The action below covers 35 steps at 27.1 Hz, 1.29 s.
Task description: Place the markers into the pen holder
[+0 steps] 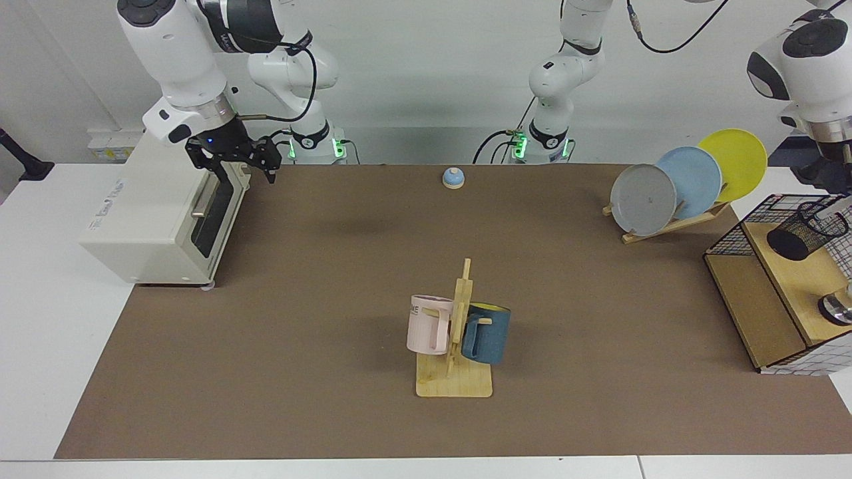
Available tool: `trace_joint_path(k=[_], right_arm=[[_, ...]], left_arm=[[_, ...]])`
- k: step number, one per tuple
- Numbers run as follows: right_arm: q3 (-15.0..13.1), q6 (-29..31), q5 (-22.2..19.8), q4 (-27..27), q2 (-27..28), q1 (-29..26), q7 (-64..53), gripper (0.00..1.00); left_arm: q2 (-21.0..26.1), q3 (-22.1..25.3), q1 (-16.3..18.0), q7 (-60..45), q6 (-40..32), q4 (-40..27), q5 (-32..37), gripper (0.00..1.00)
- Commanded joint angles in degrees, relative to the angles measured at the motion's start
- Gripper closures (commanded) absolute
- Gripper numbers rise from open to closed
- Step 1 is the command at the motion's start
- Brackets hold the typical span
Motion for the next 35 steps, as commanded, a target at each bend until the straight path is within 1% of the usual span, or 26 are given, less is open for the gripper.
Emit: trace_joint_path(k=[1,3,4,9,10,13,15,19,25,27,30,35], right_arm=[[0.41,0.63,1.09,0.02,-0.14,-0.95,-1.7,0.0],[0.41,0.63,1.09,0.02,-0.14,-0.95,-1.7,0.0],[0.41,0.63,1.09,0.02,-0.14,-0.95,-1.7,0.0],[0.41,0.63,1.09,0.02,-0.14,-0.95,-1.7,0.0],[0.41,0.63,1.09,0.02,-0.14,-0.95,-1.7,0.0],[0.41,0.63,1.09,0.02,-0.14,-0.95,-1.7,0.0],[0.41,0.63,1.09,0.02,-0.14,-0.95,-1.7,0.0],[0.41,0.63,1.09,0.02,-0.14,-0.95,-1.7,0.0],[0.41,0.63,1.09,0.02,-0.14,-0.95,-1.7,0.0],[0.41,0.63,1.09,0.02,-0.14,-0.95,-1.7,0.0],[0.41,0.63,1.09,0.02,-0.14,-1.04,-1.7,0.0],[0.41,0.63,1.09,0.02,-0.14,-0.95,-1.7,0.0]], left_arm=[[0.19,-0.56,1.07,2.18,0.4,-0.06,-1.16,0.73],[0.19,-0.56,1.07,3.84,0.31,-0.06,-1.16,0.07],[0.19,-0.56,0.98,3.77,0.31,0.11,-1.24,0.0],[-0.16,-1.26,0.37,3.77,-0.65,1.43,-2.21,0.0],[-0.25,-1.44,0.19,3.59,-1.27,1.78,-3.52,0.0],[-0.69,-3.37,0.19,1.93,-3.73,3.45,-10.89,0.0],[-1.21,-4.33,0.19,-1.05,-5.05,3.89,-14.67,0.0],[-1.92,-6.18,0.1,-13.16,-9.0,3.9,-19.96,0.0],[-2.18,-11.01,0.1,-30.66,-15.76,3.9,-24.0,0.0],[-2.36,-12.77,0.19,-37.07,-19.1,4.07,-25.5,0.0],[-3.85,-14.97,0.1,-48.41,-22.45,3.98,-28.57,0.0],[-4.38,-17.87,0.1,-67.83,-26.75,3.98,-33.67,0.0]])
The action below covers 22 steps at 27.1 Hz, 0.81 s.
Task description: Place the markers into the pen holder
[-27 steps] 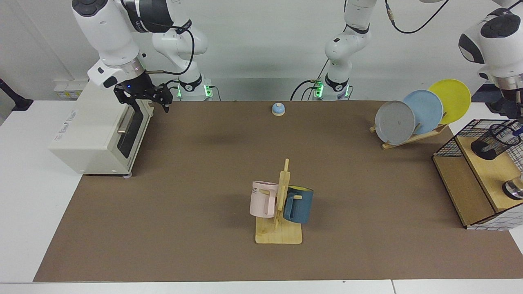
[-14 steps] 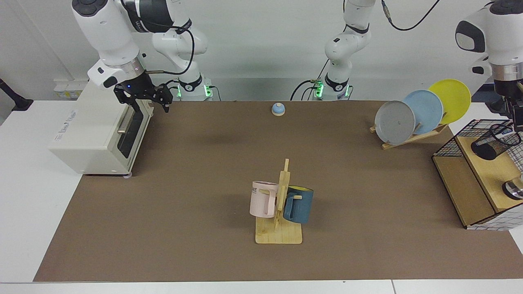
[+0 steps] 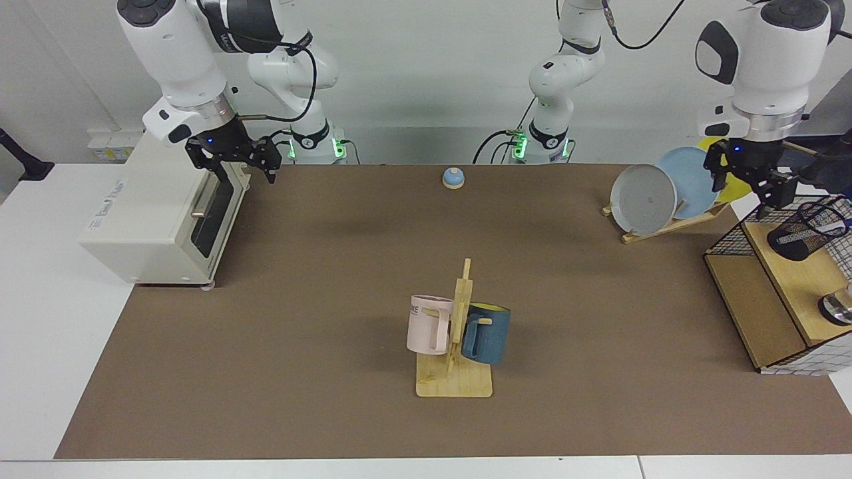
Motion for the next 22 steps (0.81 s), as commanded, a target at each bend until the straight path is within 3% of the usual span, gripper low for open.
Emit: trace_joint_path(k=[1,10,17,22], right_arm=[[0.41,0.63,1.09,0.02,-0.14,-0.95,-1.7,0.0],[0.41,0.63,1.09,0.02,-0.14,-0.87,-1.7,0.0],[0.24,1.06,-1.19,0.02,-0.75,-1.13,-1.26,0.0],[0.33,7.65,-4.01,-2.78,-0.84,-1.83,-1.52,0.0]], left_arm=[[-1.41,-2.6,0.27,-18.17,-4.77,0.22,-4.81,0.0],[-1.67,-7.35,0.27,-44.11,-7.06,0.22,-9.29,0.0],[-1.76,-8.32,0.27,-46.15,-7.5,0.22,-10.35,0.0],[-1.67,-8.32,0.27,-46.85,-7.32,0.22,-10.88,0.0]])
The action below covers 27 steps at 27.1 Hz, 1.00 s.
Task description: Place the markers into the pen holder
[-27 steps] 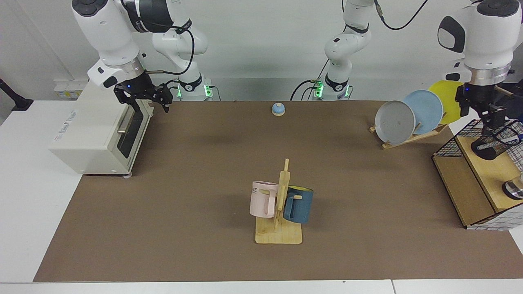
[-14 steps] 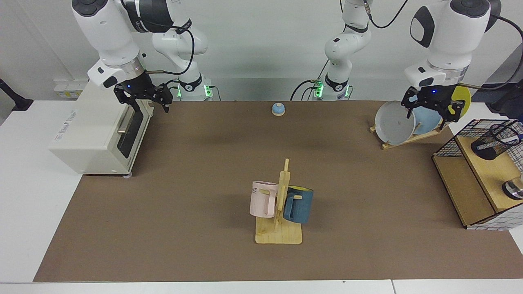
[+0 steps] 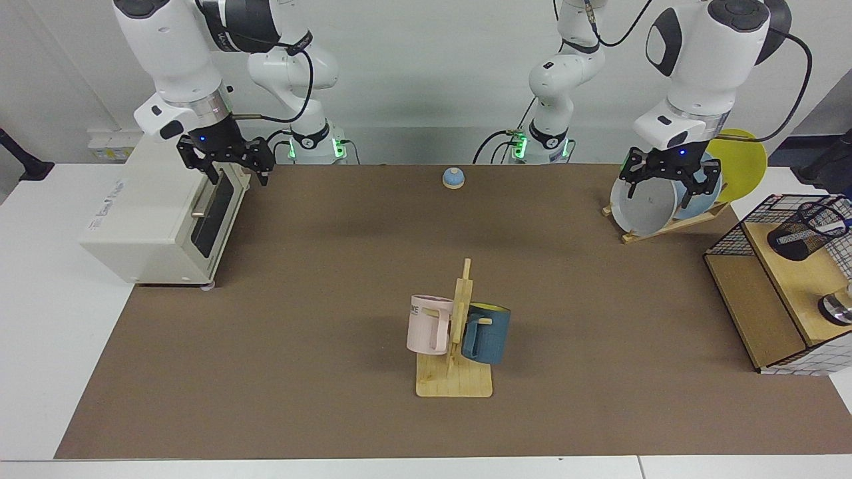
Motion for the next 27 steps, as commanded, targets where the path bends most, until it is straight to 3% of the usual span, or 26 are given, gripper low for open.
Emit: trace_joint_path(k=[1,5,7,13,27], right_arm=[[0.56,5.49,-2.16,-3.54,-0.57,-1.39,-1.52,0.0],[0.56,10.85,-2.78,-6.26,-0.13,-1.39,-1.61,0.0],[0.56,12.52,-2.69,-5.05,1.18,-1.91,-1.69,0.0],[0.64,4.19,-1.81,2.69,6.64,-3.15,-2.48,0.0],[0.73,3.83,-1.46,2.61,3.4,-2.45,-2.57,0.0]], left_arm=[[-0.61,-0.04,0.31,-2.29,-0.83,0.22,-1.37,0.0],[-0.61,-0.04,0.31,-6.51,-0.39,0.22,-2.07,0.0],[-0.61,-0.13,0.31,-6.61,-0.39,0.22,-2.07,0.0],[-0.61,-0.04,0.4,-6.61,-0.39,0.22,-2.16,0.0],[-0.61,-0.04,0.4,-6.69,-0.48,0.22,-2.95,0.0]])
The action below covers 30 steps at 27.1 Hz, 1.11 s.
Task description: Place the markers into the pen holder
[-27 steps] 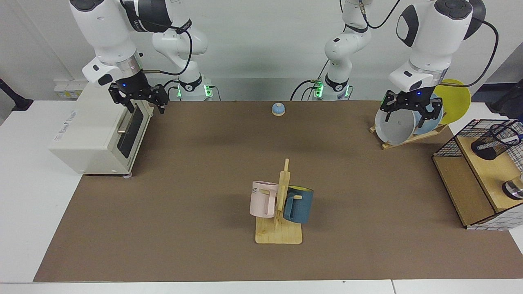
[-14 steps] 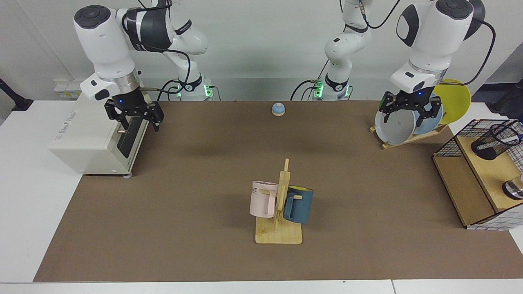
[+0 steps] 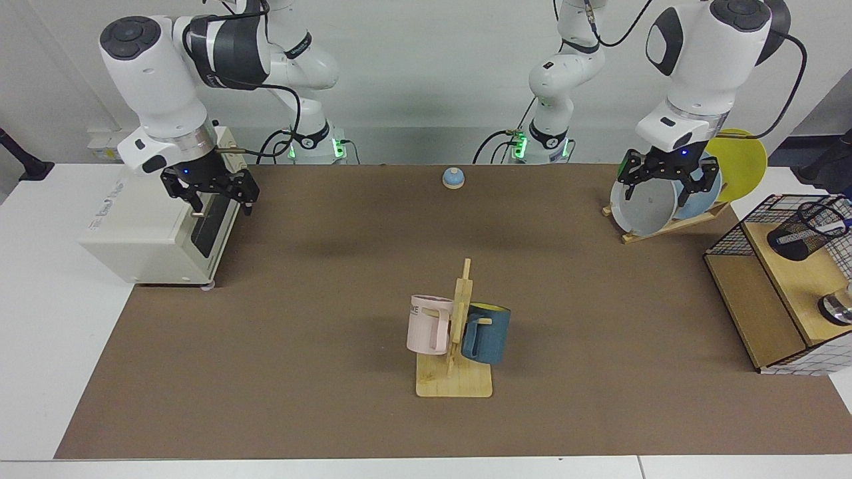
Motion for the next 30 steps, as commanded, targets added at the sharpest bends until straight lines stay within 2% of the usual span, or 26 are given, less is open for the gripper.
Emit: trace_joint_path(k=[1,11,26,28,30], right_arm=[[0.67,-1.09,0.4,0.62,-2.39,-0.33,-1.43,0.0],[1.03,-1.09,0.4,0.7,-2.66,-0.24,-1.43,0.0],[1.03,-1.09,0.4,0.62,-2.66,-0.24,-1.43,0.0],[1.03,-1.09,0.4,0.62,-2.66,-0.24,-1.43,0.0],[1.03,-1.09,0.4,0.62,-2.66,-0.24,-1.43,0.0]], left_arm=[[-0.6,0.03,0.48,-0.56,-0.5,0.22,-2.22,0.0],[-0.69,-0.85,0.31,-12.06,-2.86,0.22,-7.76,0.0],[-0.96,-1.03,0.4,-12.6,-2.61,0.31,-7.85,0.0],[-1.04,-0.33,-0.91,-12.51,-2.6,0.31,-7.33,0.0],[-0.78,2.64,-4.16,-12.51,-3.13,0.4,-7.15,0.0]])
